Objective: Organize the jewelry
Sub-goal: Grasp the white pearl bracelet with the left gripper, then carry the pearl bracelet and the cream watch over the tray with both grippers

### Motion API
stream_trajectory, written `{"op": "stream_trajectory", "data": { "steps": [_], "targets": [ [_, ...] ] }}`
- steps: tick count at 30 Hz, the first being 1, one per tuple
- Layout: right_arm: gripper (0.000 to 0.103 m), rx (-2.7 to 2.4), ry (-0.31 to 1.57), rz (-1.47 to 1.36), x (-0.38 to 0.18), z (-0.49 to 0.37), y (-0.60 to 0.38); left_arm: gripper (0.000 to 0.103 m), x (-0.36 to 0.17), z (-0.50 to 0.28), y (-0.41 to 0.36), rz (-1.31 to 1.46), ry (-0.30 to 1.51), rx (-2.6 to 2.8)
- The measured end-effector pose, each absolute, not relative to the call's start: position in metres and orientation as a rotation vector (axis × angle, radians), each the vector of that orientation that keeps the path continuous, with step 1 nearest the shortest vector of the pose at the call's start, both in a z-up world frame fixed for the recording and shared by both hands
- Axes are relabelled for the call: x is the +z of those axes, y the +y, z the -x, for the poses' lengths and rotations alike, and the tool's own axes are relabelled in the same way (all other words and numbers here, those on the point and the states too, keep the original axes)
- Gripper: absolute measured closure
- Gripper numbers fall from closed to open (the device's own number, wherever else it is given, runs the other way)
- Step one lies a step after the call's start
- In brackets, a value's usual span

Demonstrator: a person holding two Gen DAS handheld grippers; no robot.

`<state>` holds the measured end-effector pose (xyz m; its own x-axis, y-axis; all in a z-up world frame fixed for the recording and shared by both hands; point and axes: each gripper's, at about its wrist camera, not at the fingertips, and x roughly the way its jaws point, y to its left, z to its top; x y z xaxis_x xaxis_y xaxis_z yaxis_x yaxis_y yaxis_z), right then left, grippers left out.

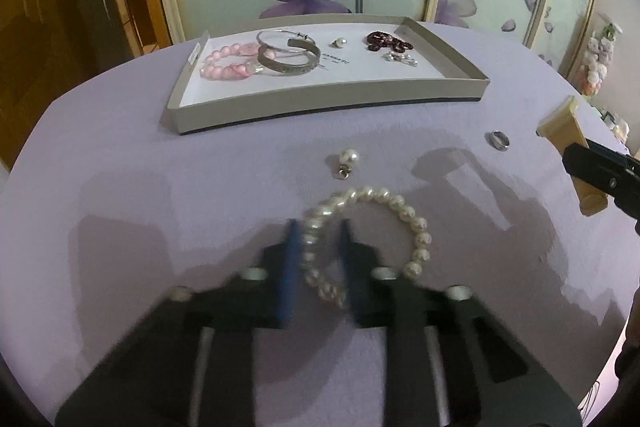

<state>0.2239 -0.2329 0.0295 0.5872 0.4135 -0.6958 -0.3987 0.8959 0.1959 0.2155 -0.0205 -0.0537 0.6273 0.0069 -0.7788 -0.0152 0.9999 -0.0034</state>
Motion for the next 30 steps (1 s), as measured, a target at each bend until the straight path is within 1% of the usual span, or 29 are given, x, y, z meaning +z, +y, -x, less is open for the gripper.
{"op": "stream_trajectory", "data": {
  "steps": [8, 12, 22, 30],
  "targets": [
    [0.065, 0.481, 0.801, -0.024, 0.036, -0.221, -0.231, 0.094, -0.053, -0.215, -0.016, 0.032, 0.885, -0.003],
    [0.065, 0.486, 0.789, -0.024, 0.041, -0.219, -0.229, 0.094, -0.046, -0.209, -0.013, 0.025, 0.850, -0.009],
    [0.065, 0.508, 0.765, -0.023, 0.048, -0.217, -0.221, 0.094, -0.001, -0.197, -0.008, 0.022, 0.714, -0.003],
    [0.065, 0.517, 0.745, -0.036, 0.055, -0.221, -0.216, 0.094, 0.026, -0.197, -0.004, 0.013, 0.639, 0.028]
  ]
}}
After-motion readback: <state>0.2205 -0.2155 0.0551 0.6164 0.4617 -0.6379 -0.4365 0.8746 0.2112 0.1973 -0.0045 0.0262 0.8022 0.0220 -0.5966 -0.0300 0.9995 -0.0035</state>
